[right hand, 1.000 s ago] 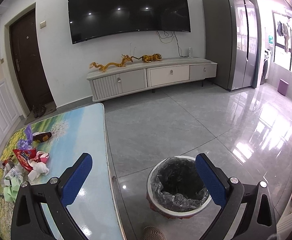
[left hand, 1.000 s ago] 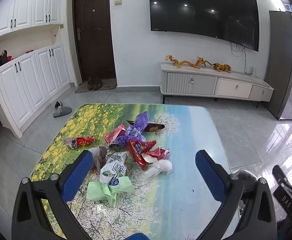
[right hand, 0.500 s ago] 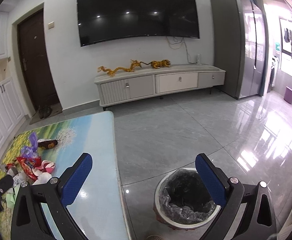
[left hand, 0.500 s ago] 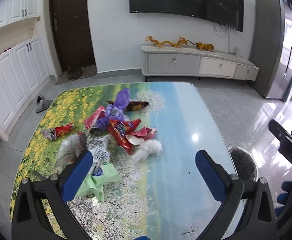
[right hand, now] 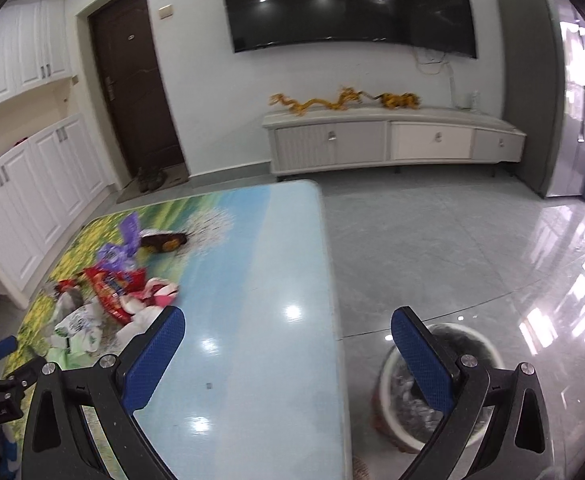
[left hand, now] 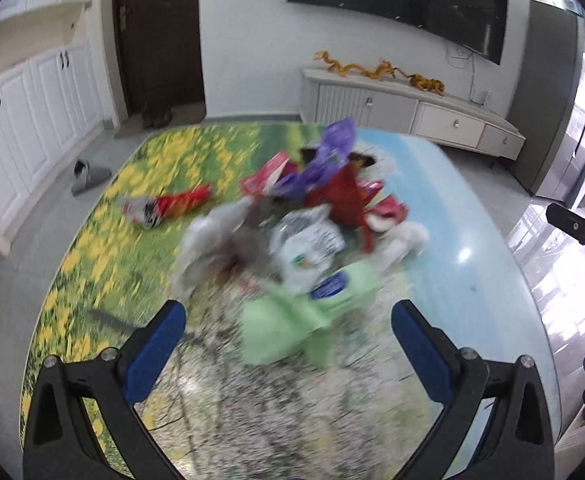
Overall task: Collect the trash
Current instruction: 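Grasp the white tissue with the right tool while the left tool grasps the green bag, then carry both items over the bin and open both tools to drop them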
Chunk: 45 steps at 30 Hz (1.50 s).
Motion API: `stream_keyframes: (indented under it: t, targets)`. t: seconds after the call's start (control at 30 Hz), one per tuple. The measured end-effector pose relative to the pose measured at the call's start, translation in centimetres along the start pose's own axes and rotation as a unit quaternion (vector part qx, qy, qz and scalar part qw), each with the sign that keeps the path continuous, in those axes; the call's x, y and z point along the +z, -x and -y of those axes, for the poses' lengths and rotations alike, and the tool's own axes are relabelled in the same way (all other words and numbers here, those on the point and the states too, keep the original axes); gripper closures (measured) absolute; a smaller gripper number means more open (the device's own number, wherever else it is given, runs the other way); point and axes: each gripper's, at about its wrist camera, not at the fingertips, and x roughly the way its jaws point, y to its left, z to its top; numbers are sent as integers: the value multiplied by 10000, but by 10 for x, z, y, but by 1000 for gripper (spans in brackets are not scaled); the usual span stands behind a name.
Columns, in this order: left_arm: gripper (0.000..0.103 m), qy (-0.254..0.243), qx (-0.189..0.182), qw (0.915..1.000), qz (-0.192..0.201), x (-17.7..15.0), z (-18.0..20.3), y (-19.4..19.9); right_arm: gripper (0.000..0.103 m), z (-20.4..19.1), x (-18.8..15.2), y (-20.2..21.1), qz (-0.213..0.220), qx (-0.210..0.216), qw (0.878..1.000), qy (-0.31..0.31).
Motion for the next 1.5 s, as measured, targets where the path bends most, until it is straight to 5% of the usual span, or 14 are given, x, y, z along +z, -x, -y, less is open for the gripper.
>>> stream_keyframes:
  t: [0.27, 0.53, 0.67, 0.9, 1.0, 1.17, 1.5]
  targets:
    - [0, -267, -297, 9991, -125, 7, -1, -18, 4, -59, -6, -58, -746, 1220, 9895, 233]
    - [0, -302, -367, 9981, -382, 6, 1, -52, 5, -96, -9, -105, -1112, 1450, 9817, 543]
    - [10, -249, -398, 9979, -457, 2, -4, -58, 19, -104, -14, -121, -1289, 1462, 9786, 658]
    - [49, -197, -497, 9965, -635, -8, -6, -57, 50, -99, -22, -113, -1172, 1448, 9797, 745]
    - [52, -169, -555, 9964, -612, -14, -5, -47, 65, -92, -29, -106, -1170, 1473, 9796, 705]
    - [57, -214, -521, 9969, -551, -24, 4, -25, 74, -80, -41, -84, -1101, 1489, 9804, 674]
    - [65, -245, -611, 9960, -601, -35, 27, 1, 77, -55, -61, -39, -950, 1555, 9818, 526]
